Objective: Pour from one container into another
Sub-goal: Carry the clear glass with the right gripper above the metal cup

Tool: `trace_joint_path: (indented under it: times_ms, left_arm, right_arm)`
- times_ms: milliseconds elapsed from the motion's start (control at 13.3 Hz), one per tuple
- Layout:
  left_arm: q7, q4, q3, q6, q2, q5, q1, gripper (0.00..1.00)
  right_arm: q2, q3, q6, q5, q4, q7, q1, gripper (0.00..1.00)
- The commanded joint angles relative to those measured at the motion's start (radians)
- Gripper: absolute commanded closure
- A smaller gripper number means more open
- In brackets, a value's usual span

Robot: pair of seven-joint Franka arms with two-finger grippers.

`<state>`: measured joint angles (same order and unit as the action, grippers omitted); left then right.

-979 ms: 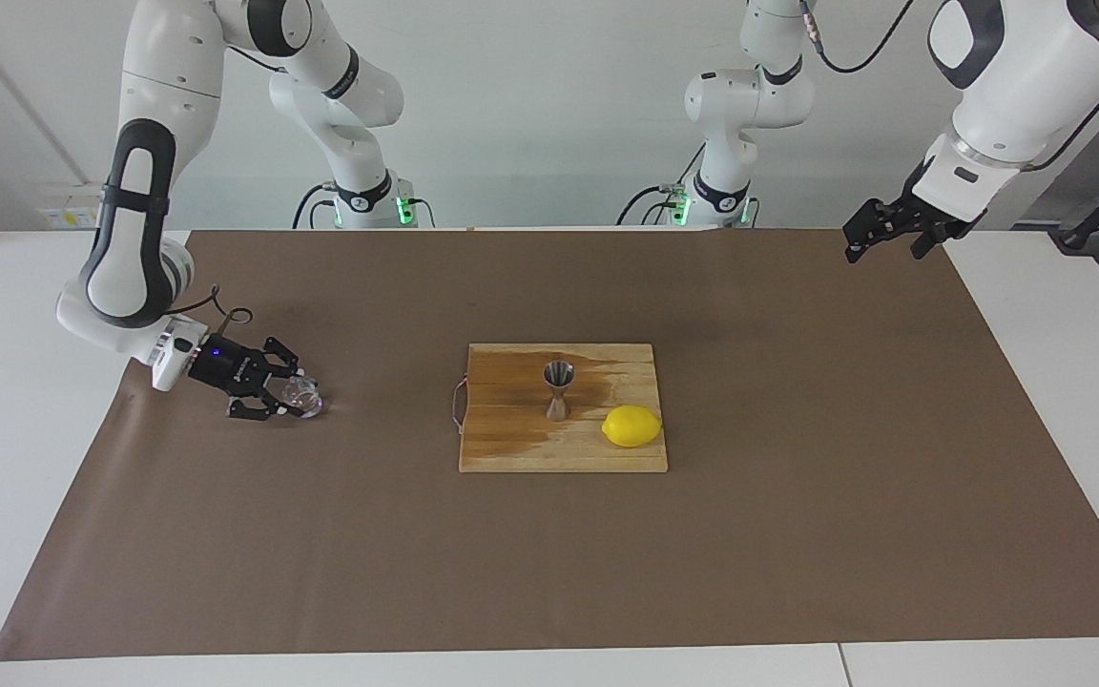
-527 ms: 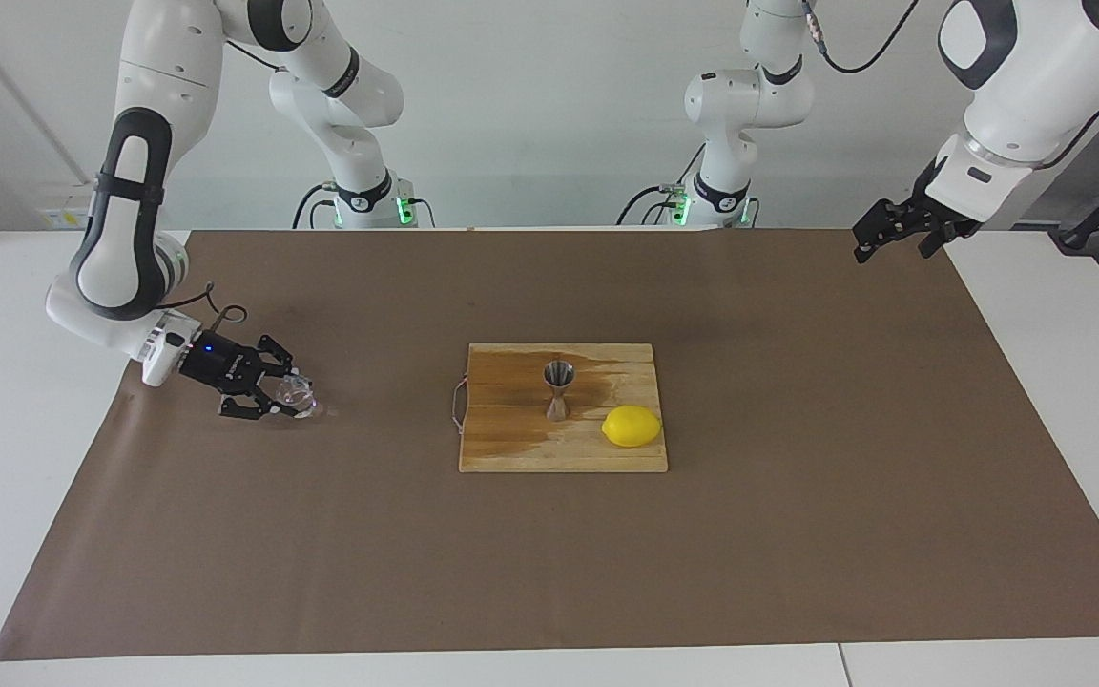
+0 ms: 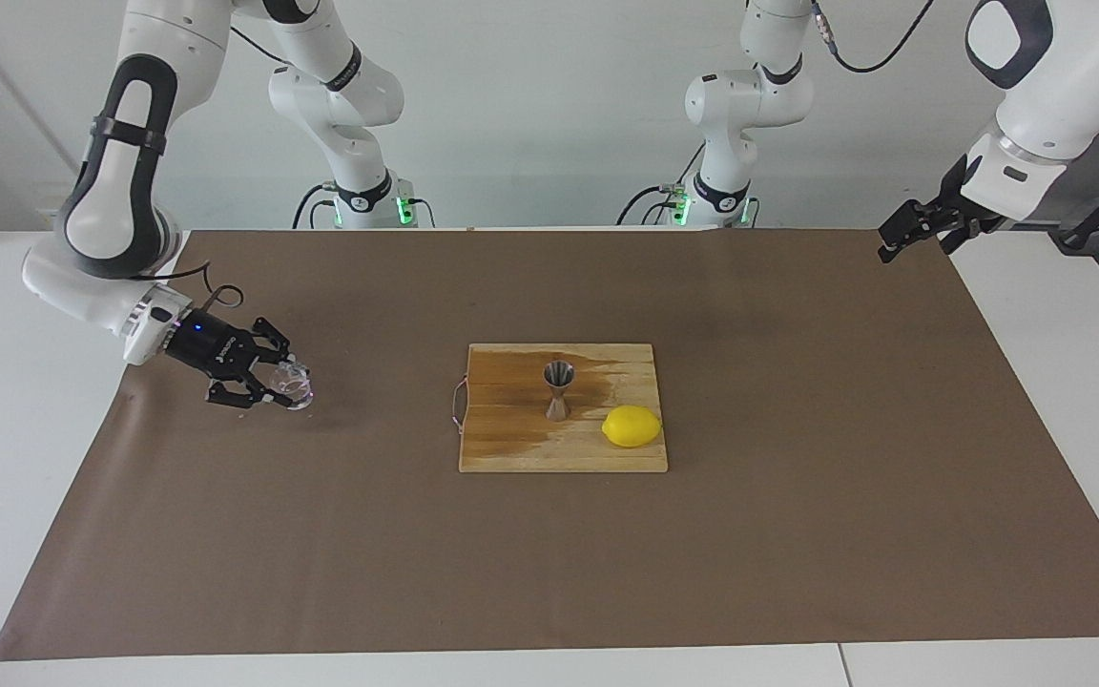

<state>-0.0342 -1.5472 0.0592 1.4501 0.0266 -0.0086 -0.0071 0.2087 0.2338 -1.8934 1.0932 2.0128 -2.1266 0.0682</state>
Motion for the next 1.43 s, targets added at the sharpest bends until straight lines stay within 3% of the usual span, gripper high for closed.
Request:
trace_joint_path:
  times_ms: [0,301,753,979,1356]
  left_arm:
    - [0.0,-0.031,0.001,-0.004,-0.031,0.009,-0.002,0.0]
    - [0.0,-0.031,0.001,-0.005,-0.031,0.01,-0.005,0.0]
    - [0.005,-0.03,-0.016,0.026,-0.028,0.01,-0.013,0.0]
    - [0.013,-0.03,-0.036,0.09,-0.024,0.01,-0.013,0.0]
    - [0.017,-0.03,-0.044,0.202,-0.017,0.01,-0.011,0.0]
  right_arm:
    - [-0.028,-0.048,-0.041,-0.03,-0.02,0.092,0.001,0.83]
    - [-0.043,-0.143,-0.07,-0.032,-0.049,0.18,-0.014,0.83]
    - [-0.077,-0.257,-0.17,-0.202,-0.071,0.413,-0.077,0.83]
    - [-0.077,-0.341,-0.249,-0.24,-0.077,0.531,-0.11,0.83]
    - [-0.074,-0.398,-0.328,-0.303,-0.077,0.606,-0.16,0.82]
